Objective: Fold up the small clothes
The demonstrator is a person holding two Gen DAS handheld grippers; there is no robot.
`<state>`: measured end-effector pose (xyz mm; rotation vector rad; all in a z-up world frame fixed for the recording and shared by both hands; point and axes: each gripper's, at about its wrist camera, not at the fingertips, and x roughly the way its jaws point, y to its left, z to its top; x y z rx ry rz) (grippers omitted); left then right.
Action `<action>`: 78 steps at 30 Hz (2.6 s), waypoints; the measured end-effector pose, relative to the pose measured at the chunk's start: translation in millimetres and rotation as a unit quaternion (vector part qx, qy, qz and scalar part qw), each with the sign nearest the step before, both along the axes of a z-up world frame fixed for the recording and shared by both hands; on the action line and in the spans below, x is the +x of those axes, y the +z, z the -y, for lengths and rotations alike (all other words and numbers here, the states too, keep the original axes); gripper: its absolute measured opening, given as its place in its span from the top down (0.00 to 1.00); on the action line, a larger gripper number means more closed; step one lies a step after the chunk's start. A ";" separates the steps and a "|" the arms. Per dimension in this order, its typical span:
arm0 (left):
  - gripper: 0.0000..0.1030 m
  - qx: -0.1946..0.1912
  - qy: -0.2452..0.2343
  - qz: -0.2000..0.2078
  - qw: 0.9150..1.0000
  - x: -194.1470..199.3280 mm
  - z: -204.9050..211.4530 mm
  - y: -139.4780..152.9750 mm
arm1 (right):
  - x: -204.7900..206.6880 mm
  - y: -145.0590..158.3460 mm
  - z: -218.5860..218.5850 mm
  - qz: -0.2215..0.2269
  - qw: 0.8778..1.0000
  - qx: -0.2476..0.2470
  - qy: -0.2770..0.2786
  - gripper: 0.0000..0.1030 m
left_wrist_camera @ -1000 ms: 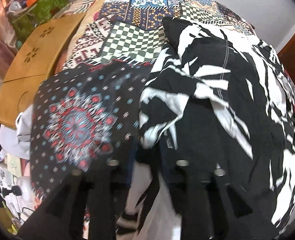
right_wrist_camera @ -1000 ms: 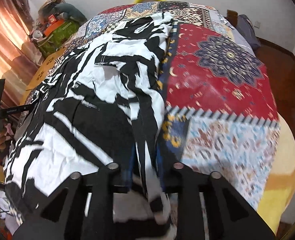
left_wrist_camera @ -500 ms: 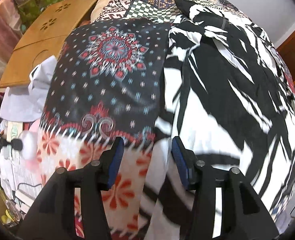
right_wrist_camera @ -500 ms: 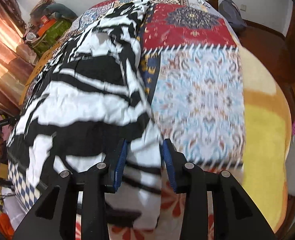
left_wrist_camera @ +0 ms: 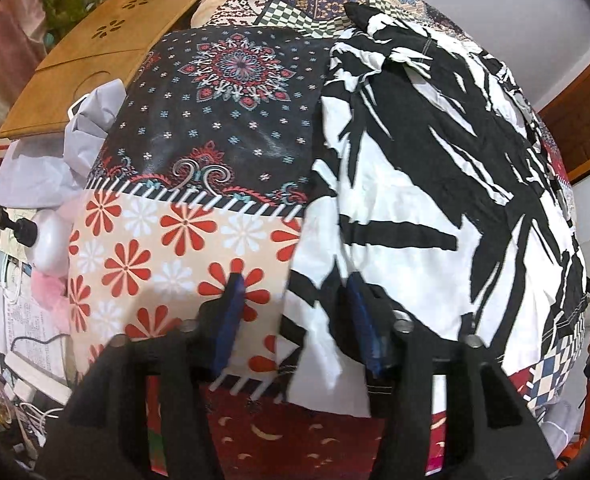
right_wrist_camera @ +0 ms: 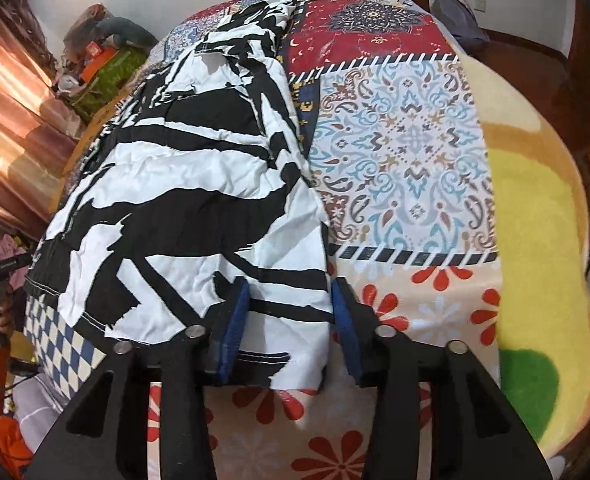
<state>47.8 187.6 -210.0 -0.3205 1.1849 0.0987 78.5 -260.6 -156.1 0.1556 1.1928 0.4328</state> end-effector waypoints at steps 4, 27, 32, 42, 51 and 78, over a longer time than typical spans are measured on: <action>0.93 0.002 -0.016 0.003 1.000 1.5 10.6 6.4 | -0.7 1.0 -4.7 0.009 1.000 0.011 0.001 0.94; 0.99 0.095 0.035 0.188 0.977 97.2 1.0 187.9 | 69.3 152.6 -21.3 0.230 0.973 0.028 -0.010 0.97; 0.99 0.083 0.054 0.175 0.980 158.4 -14.5 186.4 | 119.3 157.5 -26.5 0.242 0.970 0.014 -0.015 0.97; 0.99 0.067 0.083 0.084 0.991 287.0 -46.5 101.0 | 246.5 104.8 -43.4 0.183 0.983 -0.026 -0.017 0.97; 0.97 0.085 0.075 0.012 0.993 346.5 -55.7 20.9 | 305.2 59.9 -48.4 0.129 0.991 -0.036 -0.025 0.94; 0.31 -0.019 0.003 -0.020 1.000 245.4 -15.9 -17.1 | 198.2 20.2 -59.8 0.069 0.997 0.018 0.011 0.44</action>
